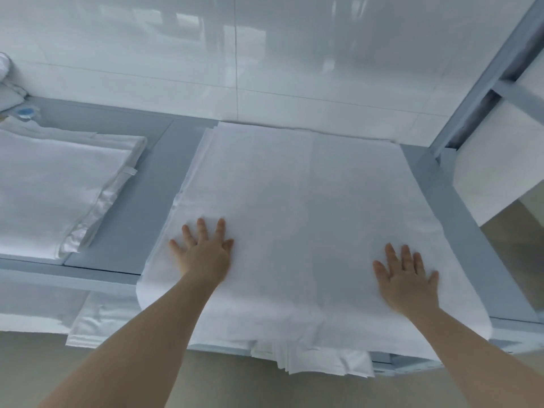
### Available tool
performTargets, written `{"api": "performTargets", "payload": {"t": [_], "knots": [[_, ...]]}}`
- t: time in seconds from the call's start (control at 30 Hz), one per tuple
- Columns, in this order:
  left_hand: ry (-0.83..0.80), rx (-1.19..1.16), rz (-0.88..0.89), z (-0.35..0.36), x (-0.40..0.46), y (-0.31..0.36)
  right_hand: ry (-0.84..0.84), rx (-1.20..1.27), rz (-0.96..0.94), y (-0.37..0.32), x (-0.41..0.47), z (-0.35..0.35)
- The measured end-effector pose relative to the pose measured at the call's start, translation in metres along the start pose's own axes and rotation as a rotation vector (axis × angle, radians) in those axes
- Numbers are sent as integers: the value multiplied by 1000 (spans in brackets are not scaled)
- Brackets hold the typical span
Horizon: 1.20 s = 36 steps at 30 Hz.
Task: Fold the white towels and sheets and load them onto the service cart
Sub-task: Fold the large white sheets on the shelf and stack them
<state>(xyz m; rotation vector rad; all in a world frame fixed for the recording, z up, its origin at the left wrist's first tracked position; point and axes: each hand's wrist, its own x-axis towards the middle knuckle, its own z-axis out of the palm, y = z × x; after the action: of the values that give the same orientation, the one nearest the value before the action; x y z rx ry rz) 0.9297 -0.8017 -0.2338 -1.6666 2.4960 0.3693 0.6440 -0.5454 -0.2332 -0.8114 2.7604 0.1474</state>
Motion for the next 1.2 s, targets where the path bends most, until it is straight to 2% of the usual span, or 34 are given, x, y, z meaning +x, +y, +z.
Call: {"api": "performTargets", "payload": {"t": [0.07,0.2,0.37,0.8,1.2], "knots": [[-10,-1,16,4,-16,9,-12,18,11,-11,-15,0],[-6,26,18,16,-37,8,12,22,-95,-36,-46,14],[23,45,14,19,-35,5,78,12,-88,-39,-46,22],[63,48,2,9,13,22,88,42,-112,-54,3,13],[125,20,44,-5,108,50,136,68,-107,-85,94,-12]]}}
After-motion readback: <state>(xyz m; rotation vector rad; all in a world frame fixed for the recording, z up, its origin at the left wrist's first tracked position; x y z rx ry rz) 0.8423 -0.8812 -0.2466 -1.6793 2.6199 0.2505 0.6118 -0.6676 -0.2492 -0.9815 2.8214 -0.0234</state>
